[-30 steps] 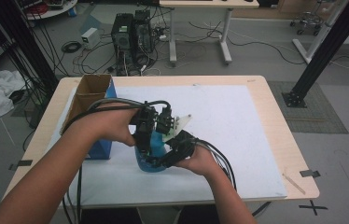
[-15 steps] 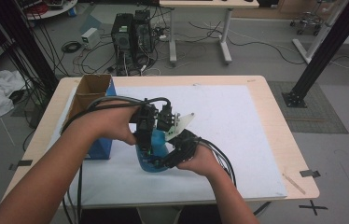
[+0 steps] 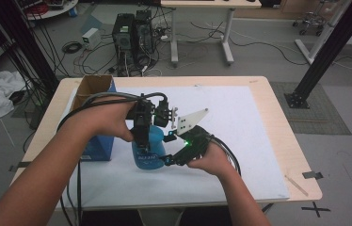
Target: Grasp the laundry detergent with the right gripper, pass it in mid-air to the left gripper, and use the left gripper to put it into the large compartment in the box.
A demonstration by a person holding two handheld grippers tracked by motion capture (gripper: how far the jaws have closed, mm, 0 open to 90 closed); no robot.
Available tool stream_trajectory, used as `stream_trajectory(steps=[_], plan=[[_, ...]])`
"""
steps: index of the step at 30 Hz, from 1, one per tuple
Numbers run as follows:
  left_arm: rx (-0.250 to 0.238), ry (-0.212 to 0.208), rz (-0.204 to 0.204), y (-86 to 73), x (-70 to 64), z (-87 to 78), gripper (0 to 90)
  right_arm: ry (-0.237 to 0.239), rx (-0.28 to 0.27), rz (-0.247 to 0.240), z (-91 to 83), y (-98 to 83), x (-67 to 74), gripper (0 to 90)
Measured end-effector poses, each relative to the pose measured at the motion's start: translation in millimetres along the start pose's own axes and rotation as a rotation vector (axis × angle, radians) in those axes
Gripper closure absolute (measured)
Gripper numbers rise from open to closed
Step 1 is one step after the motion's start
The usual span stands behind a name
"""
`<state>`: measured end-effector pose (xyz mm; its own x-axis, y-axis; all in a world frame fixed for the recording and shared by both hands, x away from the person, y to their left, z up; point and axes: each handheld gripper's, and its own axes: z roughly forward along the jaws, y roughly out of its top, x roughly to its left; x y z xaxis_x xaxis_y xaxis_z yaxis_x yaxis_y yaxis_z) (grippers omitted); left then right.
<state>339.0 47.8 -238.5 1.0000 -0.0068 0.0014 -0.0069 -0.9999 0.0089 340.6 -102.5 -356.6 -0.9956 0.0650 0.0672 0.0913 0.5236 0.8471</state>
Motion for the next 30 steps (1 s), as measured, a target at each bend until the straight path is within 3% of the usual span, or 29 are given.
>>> stream_trajectory(steps=[11,19,30], plan=[[-0.016,-0.02,-0.077,-8.1,9.5,-8.9,37.4,-0.063,0.077,0.022,-22.5,-0.7,-5.8,22.8],[-0.04,-0.03,-0.164,-16.4,18.6,-18.6,37.3,-0.104,0.164,0.004,-41.6,6.4,-7.8,21.8],[-0.058,-0.045,-0.229,-26.8,26.0,-34.3,37.3,-0.145,0.262,-0.014,-56.0,13.4,-8.5,19.3]])
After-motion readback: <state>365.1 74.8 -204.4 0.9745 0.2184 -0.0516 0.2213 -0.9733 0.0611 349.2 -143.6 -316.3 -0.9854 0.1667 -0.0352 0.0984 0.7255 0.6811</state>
